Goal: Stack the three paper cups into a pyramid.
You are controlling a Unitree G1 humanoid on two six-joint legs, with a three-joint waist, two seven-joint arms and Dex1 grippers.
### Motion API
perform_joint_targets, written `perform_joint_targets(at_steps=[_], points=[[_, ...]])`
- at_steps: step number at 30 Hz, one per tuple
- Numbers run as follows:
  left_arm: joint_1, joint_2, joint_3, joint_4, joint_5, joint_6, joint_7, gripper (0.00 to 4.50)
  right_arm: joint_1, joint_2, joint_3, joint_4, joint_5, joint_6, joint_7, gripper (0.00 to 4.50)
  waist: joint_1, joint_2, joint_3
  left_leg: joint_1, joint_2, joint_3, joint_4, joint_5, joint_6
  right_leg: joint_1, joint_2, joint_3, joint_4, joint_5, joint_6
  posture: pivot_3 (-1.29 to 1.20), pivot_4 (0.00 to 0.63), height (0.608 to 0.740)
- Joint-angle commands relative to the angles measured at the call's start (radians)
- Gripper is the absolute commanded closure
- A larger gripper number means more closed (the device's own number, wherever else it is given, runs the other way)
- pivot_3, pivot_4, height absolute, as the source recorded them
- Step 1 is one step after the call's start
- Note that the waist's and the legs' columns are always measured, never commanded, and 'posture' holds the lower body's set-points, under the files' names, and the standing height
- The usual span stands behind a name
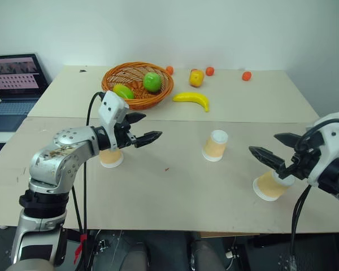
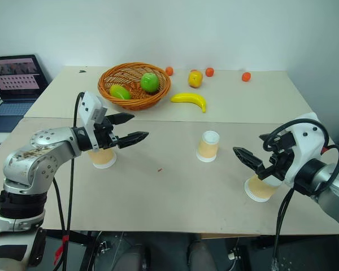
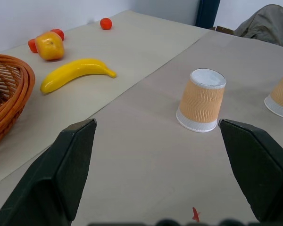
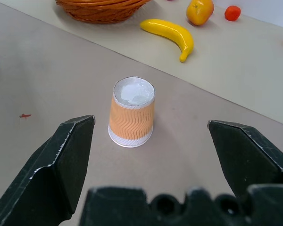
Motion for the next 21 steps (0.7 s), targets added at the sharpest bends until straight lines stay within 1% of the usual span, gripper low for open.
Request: perform_joint_targets(at_steps=[1,5,12,17,21], points=[[-0.005,0.001,0.035,-0.017,-0.013,-0.030,-0.008,0.08,-0.015,0.009,-0.022,-0.026,0.011,-0.033,-0.021,0.00,0.000,0.000,0.000,0.000,0.000,0.000,0.000,0.000,0.000,0.000,0.000,0.000,0.000,0.000,0.000,0.00,0.150,0.737],[-0.005,-0.010,0.053,-0.019,-0.016,-0.067,-0.013,0.08,-0.040,0.013,0.008,-0.023,0.010,-0.042,-0.040,0.00,-0.001,0.000,0.000,0.000,0.000,0.000,0.000,0.000,0.000,0.000,0.000,0.000,0.000,0.000,0.000,0.00,0.150,0.737],[-0.012,-0.019,0.053,-0.012,-0.023,-0.080,-0.023,0.08,-0.064,0.008,0.019,-0.027,0.019,-0.035,-0.057,0.00,0.001,0.000,0.000,0.000,0.000,0.000,0.000,0.000,0.000,0.000,0.000,0.000,0.000,0.000,0.000,0.00,0.150,0.737],[-0.020,-0.014,0.047,-0.016,-0.041,-0.070,-0.054,0.08,-0.058,0.004,0.003,-0.040,0.041,-0.025,-0.076,0.00,0.001,0.000,0.000,0.000,0.000,0.000,0.000,0.000,0.000,0.000,0.000,0.000,0.000,0.000,0.000,0.00,0.150,0.737],[-0.023,0.015,0.023,-0.012,-0.043,-0.065,-0.105,0.08,-0.035,-0.005,-0.029,-0.054,0.062,-0.018,-0.089,0.00,0.001,0.000,0.000,0.000,0.000,0.000,0.000,0.000,0.000,0.000,0.000,0.000,0.000,0.000,0.000,0.00,0.150,0.737]])
